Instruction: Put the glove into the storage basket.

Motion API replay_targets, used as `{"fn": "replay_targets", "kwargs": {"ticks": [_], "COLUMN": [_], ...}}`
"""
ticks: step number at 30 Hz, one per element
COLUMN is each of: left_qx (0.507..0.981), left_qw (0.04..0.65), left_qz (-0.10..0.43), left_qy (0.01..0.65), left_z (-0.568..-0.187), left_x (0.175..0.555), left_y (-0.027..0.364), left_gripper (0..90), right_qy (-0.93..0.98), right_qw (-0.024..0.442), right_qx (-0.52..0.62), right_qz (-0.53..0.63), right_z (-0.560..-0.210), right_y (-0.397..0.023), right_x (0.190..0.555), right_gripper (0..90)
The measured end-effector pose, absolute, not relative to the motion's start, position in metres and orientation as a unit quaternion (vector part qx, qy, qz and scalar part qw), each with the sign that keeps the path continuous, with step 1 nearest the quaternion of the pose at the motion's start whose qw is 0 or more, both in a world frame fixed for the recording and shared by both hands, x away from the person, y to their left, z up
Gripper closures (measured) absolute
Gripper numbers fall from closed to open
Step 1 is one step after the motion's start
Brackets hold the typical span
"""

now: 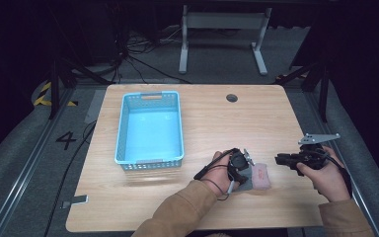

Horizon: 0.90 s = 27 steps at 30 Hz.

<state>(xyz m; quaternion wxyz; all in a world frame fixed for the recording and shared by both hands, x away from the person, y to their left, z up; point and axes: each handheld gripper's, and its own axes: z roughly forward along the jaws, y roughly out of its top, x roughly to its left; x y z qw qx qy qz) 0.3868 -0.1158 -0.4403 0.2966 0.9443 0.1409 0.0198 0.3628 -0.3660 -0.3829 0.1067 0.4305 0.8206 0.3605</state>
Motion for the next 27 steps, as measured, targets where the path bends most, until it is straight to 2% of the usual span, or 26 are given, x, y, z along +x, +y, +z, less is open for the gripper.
{"fn": "replay_targets", "kwargs": {"ticks": [11, 27], "left_qx": [0.94, 0.925], "left_qw": [0.309, 0.331], "left_qz": [0.023, 0.034], "left_qy": [0.143, 0.182], "left_z": [-0.436, -0.401], "left_x": [0.384, 0.383], "left_y": [-0.11, -0.058], "left_gripper": [71.5, 74.0], "right_qy": [0.821, 0.826], "right_qw": [0.103, 0.093], "right_qx": [0.426, 0.403], "right_qz": [0.366, 0.384], "right_z": [-0.381, -0.374], "right_y": [-0.364, -0.346], "right_x": [0.37, 0.398], "right_gripper": [77.1, 77.5]}}
